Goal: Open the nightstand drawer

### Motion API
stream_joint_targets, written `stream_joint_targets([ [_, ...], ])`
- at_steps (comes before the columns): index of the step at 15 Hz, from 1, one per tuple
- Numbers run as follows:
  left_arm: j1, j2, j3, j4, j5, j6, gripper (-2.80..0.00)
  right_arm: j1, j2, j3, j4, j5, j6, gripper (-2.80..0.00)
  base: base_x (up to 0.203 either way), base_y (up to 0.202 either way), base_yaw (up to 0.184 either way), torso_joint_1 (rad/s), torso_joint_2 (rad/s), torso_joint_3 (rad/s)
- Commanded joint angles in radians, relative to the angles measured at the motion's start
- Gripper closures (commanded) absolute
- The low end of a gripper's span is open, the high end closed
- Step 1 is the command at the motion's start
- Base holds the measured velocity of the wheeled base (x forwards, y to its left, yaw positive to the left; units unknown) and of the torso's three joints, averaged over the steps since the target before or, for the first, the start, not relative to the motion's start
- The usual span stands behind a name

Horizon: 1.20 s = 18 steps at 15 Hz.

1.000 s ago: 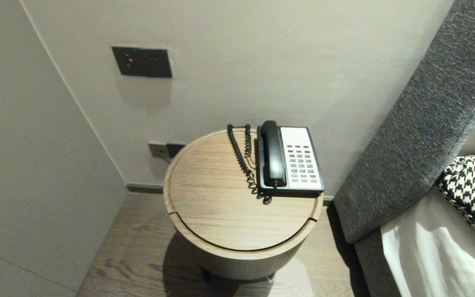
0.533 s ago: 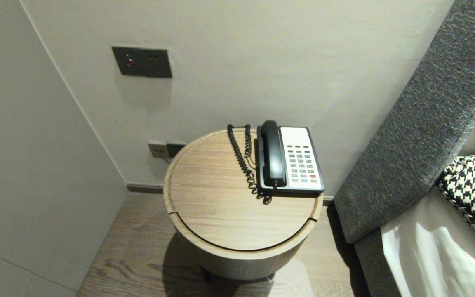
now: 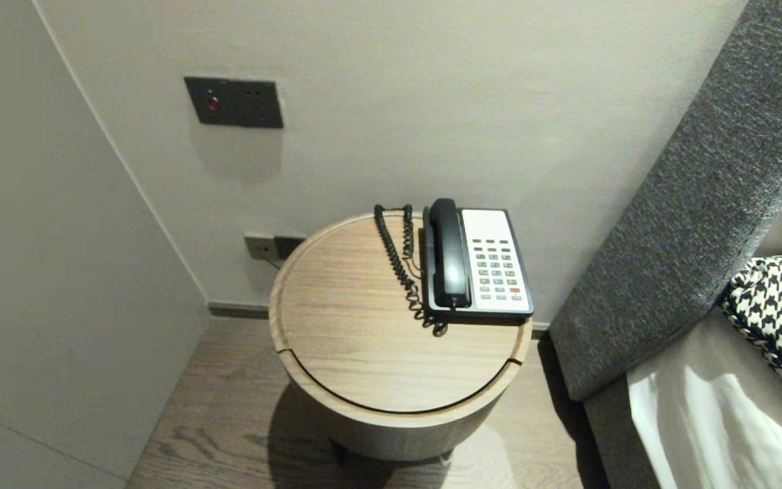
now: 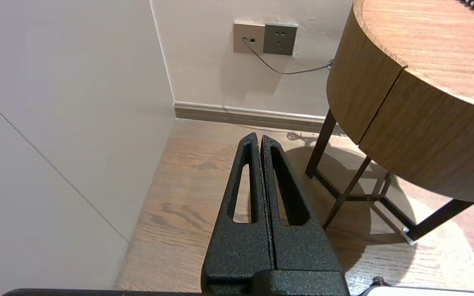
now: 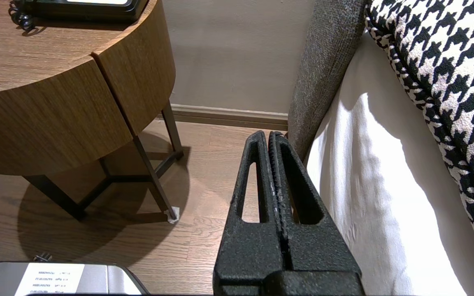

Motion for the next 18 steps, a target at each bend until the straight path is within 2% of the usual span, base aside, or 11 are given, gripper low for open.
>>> stream_joint_targets([
  [1, 0.0, 0.0, -0.009, 0.003, 0.003, 0.009, 0.0, 0.001, 0.002, 0.0, 0.0, 0.0, -0.001, 0.0, 0.0, 0.0, 0.0, 0.0, 0.0, 0.0],
  [3, 0.001, 0.016, -0.077, 0.04, 0.002, 0.017, 0.0, 0.001, 0.002, 0.0, 0.0, 0.0, -0.001, 0.0, 0.0, 0.0, 0.0, 0.0, 0.0, 0.0],
  [5, 0.001, 0.097, -0.22, 0.118, -0.001, 0.016, 0.0, 0.001, 0.002, 0.0, 0.0, 0.001, -0.001, 0.0, 0.0, 0.0, 0.0, 0.0, 0.0, 0.0],
  [9, 0.0, 0.39, -0.435, 0.17, -0.017, 0.003, 0.0, 0.001, 0.002, 0.0, 0.0, 0.001, -0.001, 0.0, 0.0, 0.0, 0.0, 0.0, 0.0, 0.0],
  [14, -0.009, 0.814, -0.662, 0.193, -0.028, -0.084, 0.0, 0.001, 0.002, -0.001, 0.0, 0.0, -0.001, 0.0, 0.0, 0.0, 0.0, 0.0, 0.0, 0.0],
  [15, -0.034, 0.862, -0.723, 0.221, -0.024, -0.088, 0.0, 0.001, 0.002, 0.0, 0.0, 0.001, -0.001, 0.0, 0.0, 0.0, 0.0, 0.0, 0.0, 0.0],
  [16, -0.081, 0.89, -0.798, 0.296, -0.023, -0.091, 0.0, 0.001, 0.002, -0.001, 0.0, 0.001, -0.001, 0.0, 0.0, 0.0, 0.0, 0.0, 0.0, 0.0],
  [18, -0.194, 0.921, -0.885, 0.508, -0.021, -0.093, 0.0, 0.001, 0.002, 0.001, 0.0, -0.001, -0.001, 0.0, 0.0, 0.0, 0.0, 0.0, 0.0, 0.0],
])
